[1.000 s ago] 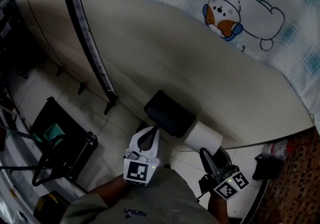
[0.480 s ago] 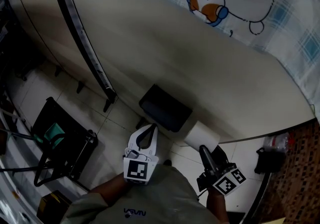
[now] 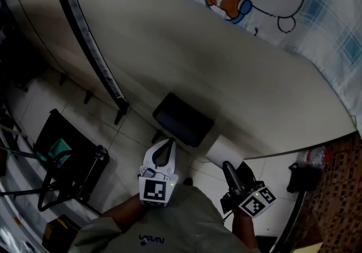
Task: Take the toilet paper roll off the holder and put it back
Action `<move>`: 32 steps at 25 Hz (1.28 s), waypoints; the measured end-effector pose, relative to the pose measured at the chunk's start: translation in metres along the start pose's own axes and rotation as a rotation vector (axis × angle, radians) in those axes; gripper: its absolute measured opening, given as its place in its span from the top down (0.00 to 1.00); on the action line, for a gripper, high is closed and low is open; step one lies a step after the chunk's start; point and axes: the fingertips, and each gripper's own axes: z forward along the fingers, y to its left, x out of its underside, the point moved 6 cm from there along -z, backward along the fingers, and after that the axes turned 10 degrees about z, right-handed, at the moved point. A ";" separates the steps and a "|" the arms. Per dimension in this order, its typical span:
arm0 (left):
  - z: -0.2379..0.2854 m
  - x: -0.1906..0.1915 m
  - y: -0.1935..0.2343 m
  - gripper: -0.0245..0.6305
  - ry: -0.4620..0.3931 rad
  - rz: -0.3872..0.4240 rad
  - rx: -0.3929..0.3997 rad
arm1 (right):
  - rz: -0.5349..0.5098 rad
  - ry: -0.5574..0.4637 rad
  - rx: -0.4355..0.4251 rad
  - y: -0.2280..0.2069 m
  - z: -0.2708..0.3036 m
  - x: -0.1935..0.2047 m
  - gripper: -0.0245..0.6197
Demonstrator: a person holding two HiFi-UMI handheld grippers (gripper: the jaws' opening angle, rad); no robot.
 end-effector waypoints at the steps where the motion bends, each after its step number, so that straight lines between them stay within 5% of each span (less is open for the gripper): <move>1: 0.000 0.001 0.000 0.95 0.003 0.000 -0.003 | 0.001 0.002 -0.001 0.000 0.000 0.000 0.68; 18: 0.005 0.022 0.003 0.93 0.052 -0.003 -0.060 | 0.060 0.007 0.016 -0.014 0.006 0.007 0.68; 25: 0.022 0.068 -0.021 0.61 0.215 0.017 0.039 | 0.112 0.012 0.052 -0.028 0.012 0.014 0.68; 32: 0.035 0.078 -0.036 0.46 0.241 0.029 0.084 | 0.133 0.040 0.069 -0.036 0.016 0.021 0.68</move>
